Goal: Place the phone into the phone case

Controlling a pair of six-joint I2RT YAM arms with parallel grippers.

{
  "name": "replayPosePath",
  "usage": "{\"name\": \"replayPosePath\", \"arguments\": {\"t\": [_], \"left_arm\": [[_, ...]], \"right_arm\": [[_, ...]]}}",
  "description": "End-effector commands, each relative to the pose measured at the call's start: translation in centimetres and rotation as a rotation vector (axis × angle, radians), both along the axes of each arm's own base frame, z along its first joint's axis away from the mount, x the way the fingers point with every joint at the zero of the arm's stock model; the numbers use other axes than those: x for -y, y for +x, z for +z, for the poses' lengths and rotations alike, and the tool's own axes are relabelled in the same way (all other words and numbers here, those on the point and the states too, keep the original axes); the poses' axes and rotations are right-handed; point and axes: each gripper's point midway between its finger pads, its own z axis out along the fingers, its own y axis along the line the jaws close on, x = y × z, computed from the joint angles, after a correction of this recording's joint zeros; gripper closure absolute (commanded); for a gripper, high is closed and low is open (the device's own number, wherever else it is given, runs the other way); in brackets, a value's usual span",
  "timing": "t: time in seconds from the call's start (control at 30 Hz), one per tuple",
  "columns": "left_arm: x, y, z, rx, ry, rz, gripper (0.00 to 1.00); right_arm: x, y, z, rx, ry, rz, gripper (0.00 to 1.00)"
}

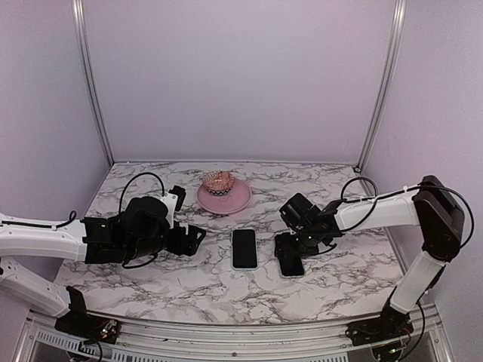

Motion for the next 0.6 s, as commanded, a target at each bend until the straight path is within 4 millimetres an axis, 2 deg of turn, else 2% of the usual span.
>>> {"name": "replayPosePath", "arguments": {"t": [0.0, 0.23, 0.43, 0.57], "left_arm": [[0.3, 0.1, 0.3, 0.001, 0.001, -0.014, 0.11], [-0.8, -0.2, 0.6, 0.020, -0.007, 0.002, 0.10], [-1.3, -0.2, 0.6, 0.027, -0.009, 0.015, 0.10], [-1.2, -0.2, 0.6, 0.025, -0.007, 0.014, 0.10]], "right_arm": [[-2.7, 1.0, 1.7, 0.067, 0.139, -0.110, 0.33], [-2.6, 3.5, 1.5, 0.127, 0.023, -0.111, 0.34], [-2.7, 3.7, 0.4, 0.110, -0.011, -0.099, 0.35], [-2.5, 3.9, 0.4, 0.122, -0.021, -0.104, 0.35]]}}
